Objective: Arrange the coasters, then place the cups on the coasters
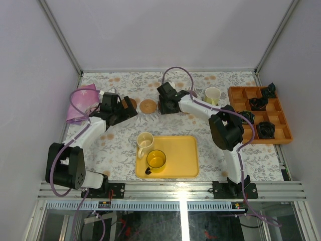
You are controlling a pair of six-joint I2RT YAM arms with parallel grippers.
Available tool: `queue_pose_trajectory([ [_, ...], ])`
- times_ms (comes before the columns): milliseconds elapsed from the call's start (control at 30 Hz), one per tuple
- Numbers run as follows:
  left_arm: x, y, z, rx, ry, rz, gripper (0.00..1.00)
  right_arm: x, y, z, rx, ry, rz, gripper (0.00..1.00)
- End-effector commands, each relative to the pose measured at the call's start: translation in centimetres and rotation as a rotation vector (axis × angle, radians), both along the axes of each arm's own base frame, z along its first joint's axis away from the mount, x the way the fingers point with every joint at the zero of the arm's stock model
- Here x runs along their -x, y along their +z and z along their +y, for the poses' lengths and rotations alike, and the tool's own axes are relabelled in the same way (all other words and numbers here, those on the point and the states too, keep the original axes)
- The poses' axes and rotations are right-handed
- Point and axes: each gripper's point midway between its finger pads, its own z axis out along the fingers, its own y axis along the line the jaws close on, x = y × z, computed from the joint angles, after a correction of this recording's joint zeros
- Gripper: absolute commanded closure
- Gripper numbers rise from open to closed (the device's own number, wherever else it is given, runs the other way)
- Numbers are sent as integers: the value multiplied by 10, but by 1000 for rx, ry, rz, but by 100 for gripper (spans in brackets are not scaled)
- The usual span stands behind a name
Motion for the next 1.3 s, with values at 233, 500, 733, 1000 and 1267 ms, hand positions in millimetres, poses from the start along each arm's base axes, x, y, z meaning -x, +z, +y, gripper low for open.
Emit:
queue_pose_trajectory([
  [233,46,51,-27,-8,-175,-50,0,33,41,-15,-32,22,-40,36],
  [500,110,55,-42,-57,-266,81,0,67,65,-31,-15,46,-53,27],
  [733,155,59,-49,-78,-299,166,0,76,105,-50,-49,8,-148,27],
  [1000,188,30,-54,-92,-326,248,1,74,127,-59,-71,-19,-231,28],
  [1267,183,9,-51,-156,-296,250,22,78,131,-62,-82,-20,-239,28],
])
